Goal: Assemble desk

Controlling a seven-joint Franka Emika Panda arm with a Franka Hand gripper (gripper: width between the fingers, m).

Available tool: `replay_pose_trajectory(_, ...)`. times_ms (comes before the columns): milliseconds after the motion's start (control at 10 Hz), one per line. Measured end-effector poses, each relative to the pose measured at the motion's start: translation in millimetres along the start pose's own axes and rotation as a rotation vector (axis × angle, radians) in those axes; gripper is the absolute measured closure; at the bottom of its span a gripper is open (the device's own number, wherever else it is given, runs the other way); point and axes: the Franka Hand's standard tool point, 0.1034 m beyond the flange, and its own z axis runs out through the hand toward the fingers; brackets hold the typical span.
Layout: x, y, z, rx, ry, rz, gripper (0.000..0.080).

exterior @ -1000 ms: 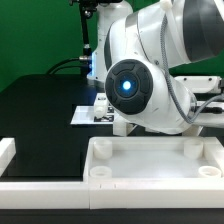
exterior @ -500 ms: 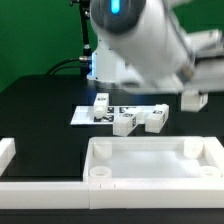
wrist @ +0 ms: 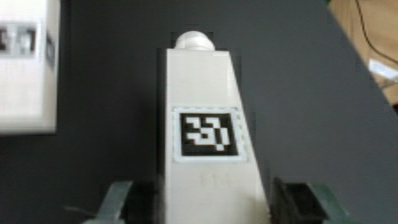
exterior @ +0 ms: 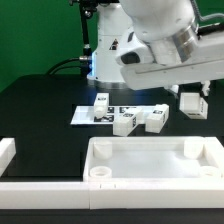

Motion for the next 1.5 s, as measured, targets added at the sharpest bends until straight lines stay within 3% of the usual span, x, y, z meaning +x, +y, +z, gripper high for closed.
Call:
replay_pose_trajectory(200,15.3,-17.8,-44.0,-0.028,0.167,-0.151,0.0518)
replay_pose_trajectory(400,18.7,-14.1,-36.7,-0.030,0.291,-0.142,0.0518)
replay_pose_trajectory(600,25.5,-15.1,-41.3,-0.035,0.434,-0.158,0.0518)
replay_pose_trajectory(700,29.9,-15.8,-49.2,-0.062,0.462,-0.220,0.0518)
replay_pose_trajectory(800,39.3,-24.2,-68.4,-0.107,0.520,-0.304,0.0518)
replay_pose_trajectory(900,44.4,-38.0,-81.5,-0.173,0.561,-0.402,0.0518)
replay_pose_trajectory(1000,45.7,-53.4,-82.5,-0.168,0.659,-0.422,0.0518)
replay_pose_trajectory(1300,48.3,-49.0,-80.5,-0.139,0.847,-0.442,0.0518)
replay_pose_trajectory(1500,54.8,-51.7,-80.8,-0.176,0.852,-0.518,0.0518)
